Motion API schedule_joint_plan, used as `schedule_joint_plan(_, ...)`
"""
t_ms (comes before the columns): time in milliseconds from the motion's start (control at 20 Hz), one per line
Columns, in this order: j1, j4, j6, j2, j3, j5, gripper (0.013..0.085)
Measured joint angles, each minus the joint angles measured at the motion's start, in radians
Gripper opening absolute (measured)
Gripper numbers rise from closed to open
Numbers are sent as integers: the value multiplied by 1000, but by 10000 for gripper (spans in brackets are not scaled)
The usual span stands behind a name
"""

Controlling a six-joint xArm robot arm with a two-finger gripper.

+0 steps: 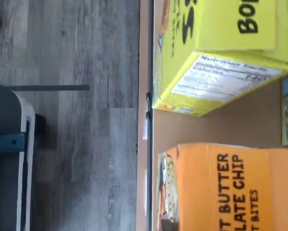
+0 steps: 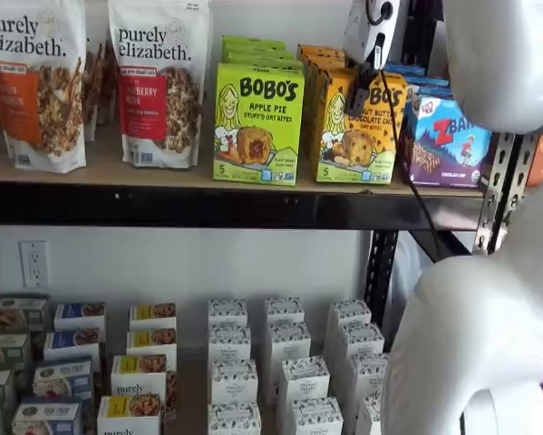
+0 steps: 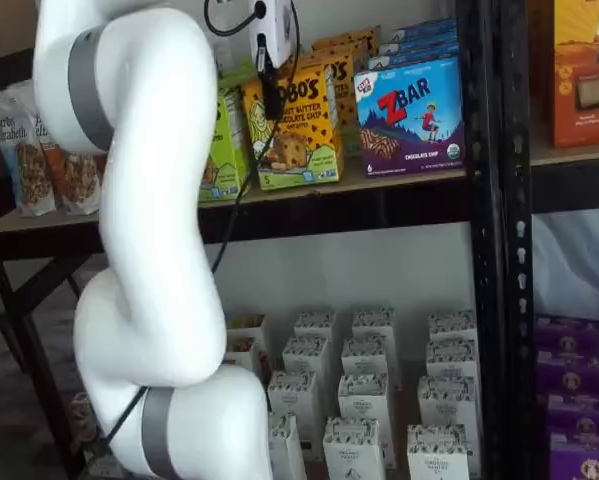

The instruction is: Pick up the orange box on the top shelf, the fifth box from the left

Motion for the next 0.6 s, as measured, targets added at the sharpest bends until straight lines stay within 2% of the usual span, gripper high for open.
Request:
schedule_joint_plan(300,23,-29,20,-53,29,23,330)
schedule_joint_plan(600,32,-25,35,-105,45,105,330)
